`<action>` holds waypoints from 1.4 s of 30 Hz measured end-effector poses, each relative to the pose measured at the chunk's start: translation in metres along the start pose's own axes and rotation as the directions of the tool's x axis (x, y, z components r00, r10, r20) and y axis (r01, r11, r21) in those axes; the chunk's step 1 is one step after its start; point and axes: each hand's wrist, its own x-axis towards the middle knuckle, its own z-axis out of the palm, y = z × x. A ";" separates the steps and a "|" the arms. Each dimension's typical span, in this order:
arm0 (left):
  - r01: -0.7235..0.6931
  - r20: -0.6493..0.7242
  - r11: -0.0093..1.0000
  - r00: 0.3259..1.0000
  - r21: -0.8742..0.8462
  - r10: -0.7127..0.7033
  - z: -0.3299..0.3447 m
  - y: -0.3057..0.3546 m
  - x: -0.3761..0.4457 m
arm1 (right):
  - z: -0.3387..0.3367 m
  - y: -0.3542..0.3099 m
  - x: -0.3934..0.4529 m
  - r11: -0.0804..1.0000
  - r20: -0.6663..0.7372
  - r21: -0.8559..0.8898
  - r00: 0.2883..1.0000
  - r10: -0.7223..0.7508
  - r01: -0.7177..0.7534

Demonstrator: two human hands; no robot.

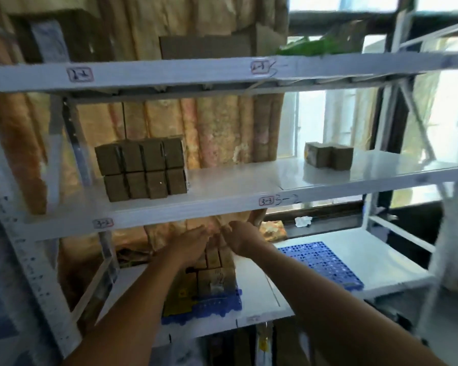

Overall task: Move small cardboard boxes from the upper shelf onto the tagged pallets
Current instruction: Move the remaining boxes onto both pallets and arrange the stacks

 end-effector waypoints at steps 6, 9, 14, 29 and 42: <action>-0.180 -0.026 0.980 0.984 -0.081 0.179 0.018 0.099 -0.030 | -0.054 0.035 -0.070 0.992 -0.175 0.025 0.977 0.123 -0.120; -0.288 -0.060 0.942 0.958 -0.174 0.282 0.022 0.149 -0.034 | -0.082 0.067 -0.087 0.976 -0.244 0.098 0.946 0.212 -0.193; -0.321 -0.061 0.936 0.947 -0.147 0.315 0.039 0.212 -0.002 | -0.121 0.145 -0.082 0.936 -0.343 0.183 0.873 0.346 -0.300; -0.213 -0.201 0.901 0.969 -0.379 0.145 0.121 0.362 0.252 | -0.228 0.412 0.089 0.841 -0.336 0.394 0.794 0.507 -0.370; -0.042 -0.260 0.889 0.961 -0.455 -0.088 0.169 0.411 0.365 | -0.215 0.448 0.189 0.839 -0.264 0.435 0.844 0.467 -0.328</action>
